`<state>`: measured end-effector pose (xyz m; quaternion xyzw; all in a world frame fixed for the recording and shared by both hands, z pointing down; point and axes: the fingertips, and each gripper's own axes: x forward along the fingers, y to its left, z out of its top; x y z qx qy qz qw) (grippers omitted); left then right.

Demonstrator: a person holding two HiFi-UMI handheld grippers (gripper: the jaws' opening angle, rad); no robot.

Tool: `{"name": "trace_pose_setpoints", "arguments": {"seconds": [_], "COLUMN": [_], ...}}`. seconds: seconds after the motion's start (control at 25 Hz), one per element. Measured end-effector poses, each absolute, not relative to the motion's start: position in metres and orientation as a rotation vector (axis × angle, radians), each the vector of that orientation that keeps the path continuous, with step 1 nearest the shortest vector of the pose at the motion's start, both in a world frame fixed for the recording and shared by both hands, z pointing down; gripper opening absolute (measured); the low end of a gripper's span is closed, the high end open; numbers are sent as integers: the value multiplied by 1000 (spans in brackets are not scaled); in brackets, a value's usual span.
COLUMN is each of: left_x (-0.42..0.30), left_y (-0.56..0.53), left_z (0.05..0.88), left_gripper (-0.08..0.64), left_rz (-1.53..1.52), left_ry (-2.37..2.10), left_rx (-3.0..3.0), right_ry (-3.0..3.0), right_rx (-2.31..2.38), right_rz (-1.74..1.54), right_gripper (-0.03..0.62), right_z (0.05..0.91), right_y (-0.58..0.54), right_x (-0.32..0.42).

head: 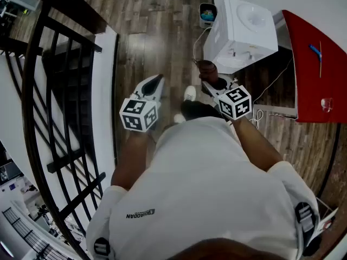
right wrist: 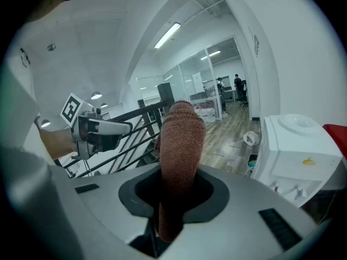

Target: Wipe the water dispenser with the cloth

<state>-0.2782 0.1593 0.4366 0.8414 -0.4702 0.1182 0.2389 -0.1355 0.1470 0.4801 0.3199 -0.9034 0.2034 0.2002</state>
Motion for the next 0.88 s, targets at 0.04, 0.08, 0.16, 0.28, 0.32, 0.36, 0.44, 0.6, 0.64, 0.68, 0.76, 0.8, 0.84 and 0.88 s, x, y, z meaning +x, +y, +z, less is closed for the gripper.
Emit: {"name": "trace_pose_setpoints", "arguments": {"seconds": [0.04, 0.08, 0.16, 0.28, 0.32, 0.36, 0.44, 0.6, 0.64, 0.68, 0.76, 0.8, 0.84, 0.88], "left_x": [-284, -290, -302, -325, -334, -342, -356, -378, -382, -386, -390, -391, -393, -394], "left_y": [157, 155, 152, 141, 135, 127, 108, 52, 36, 18, -16, -33, -51, -68], "left_z": [436, 435, 435, 441, 444, 446, 448, 444, 441, 436, 427, 425, 423, 423], "left_gripper": [2, 2, 2, 2, 2, 2, 2, 2, 1, 2, 2, 1, 2, 2], "left_rz": [322, 325, 342, 374, 381, 388, 405, 445, 453, 459, 476, 491, 506, 518], "left_ry": [-1299, -1310, -1327, -1352, -1359, -1363, -1365, -1355, -1352, -1350, -1342, -1336, -1329, -1320], "left_rx": [2299, 2297, 2295, 2271, 2259, 2249, 2242, 2266, 2276, 2289, 2320, 2336, 2350, 2361], "right_ry": [-2526, -2527, -2534, -2551, -2558, -2564, -2569, -2569, -2569, -2566, -2553, -2544, -2534, -2525], "right_rx": [889, 882, 864, 836, 828, 821, 814, 852, 867, 882, 913, 931, 950, 970], "right_rz": [572, 576, 580, 580, 580, 580, 579, 595, 603, 610, 617, 620, 622, 623], "right_gripper": [71, 71, 71, 71, 71, 71, 71, 71, 71, 71, 71, 71, 71, 71], "right_z": [482, 483, 487, 491, 492, 494, 497, 504, 504, 504, 503, 504, 504, 505], "right_y": [142, 137, 125, 102, 92, 82, 57, -1, -16, -30, -58, -72, -86, -100], "right_x": [-140, -146, -159, -184, -193, -201, -216, -234, -237, -240, -243, -243, -243, -242]}}
